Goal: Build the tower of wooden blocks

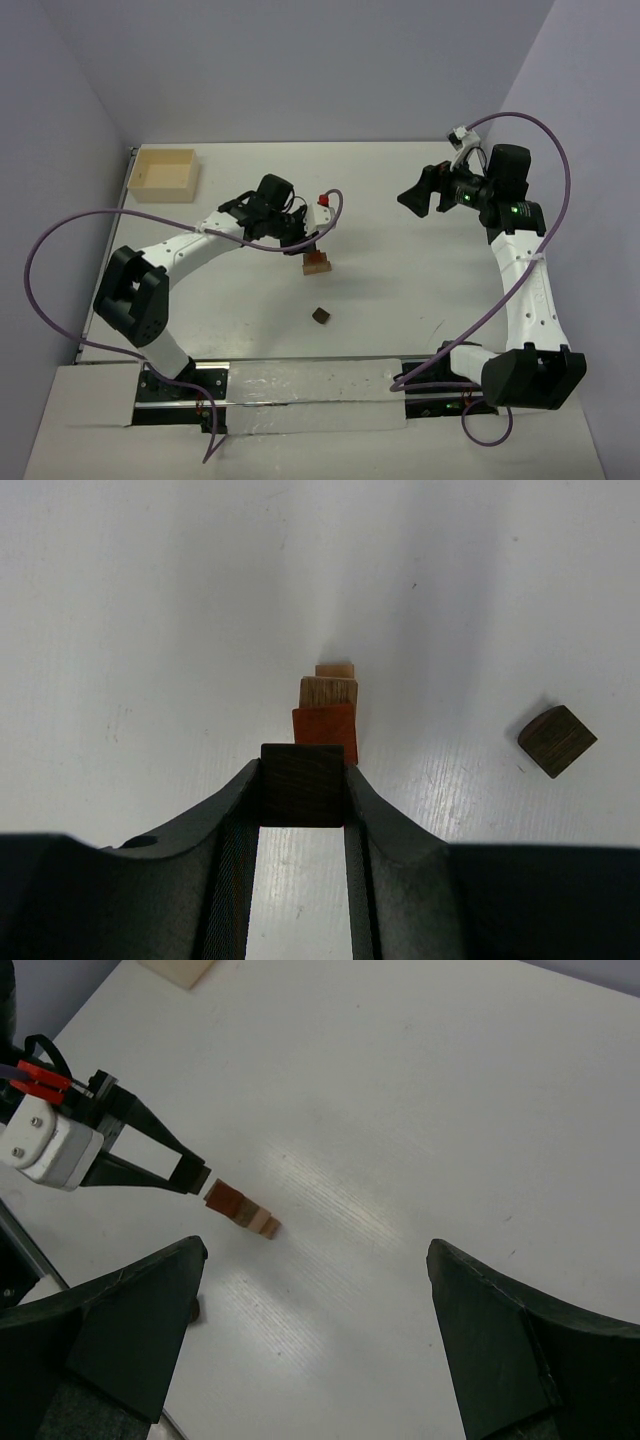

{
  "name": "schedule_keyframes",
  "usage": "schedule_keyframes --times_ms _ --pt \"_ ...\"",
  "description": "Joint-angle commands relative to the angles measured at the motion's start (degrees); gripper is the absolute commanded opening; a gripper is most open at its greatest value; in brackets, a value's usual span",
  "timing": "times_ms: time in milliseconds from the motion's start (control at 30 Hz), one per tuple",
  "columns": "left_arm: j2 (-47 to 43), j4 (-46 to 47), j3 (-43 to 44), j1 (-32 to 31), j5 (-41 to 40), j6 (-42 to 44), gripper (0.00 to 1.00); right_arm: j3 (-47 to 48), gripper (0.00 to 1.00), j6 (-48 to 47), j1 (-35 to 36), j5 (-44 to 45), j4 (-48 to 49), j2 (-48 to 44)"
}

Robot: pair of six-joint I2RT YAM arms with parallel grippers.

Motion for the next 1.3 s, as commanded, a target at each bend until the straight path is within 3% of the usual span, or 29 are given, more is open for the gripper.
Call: schedule_keyframes --times_ms 0,1267 --pt "1.9 2.2 3.3 -0.8 -0.1 -1.1 0.11 2.3 1.0 -1.3 0.5 1.3 -0.4 -0.4" --pt "5.9 2.1 3.7 -2.1 -0.3 -2.3 0.22 2.2 1.0 -1.7 0.7 1.1 -0.4 -0.1"
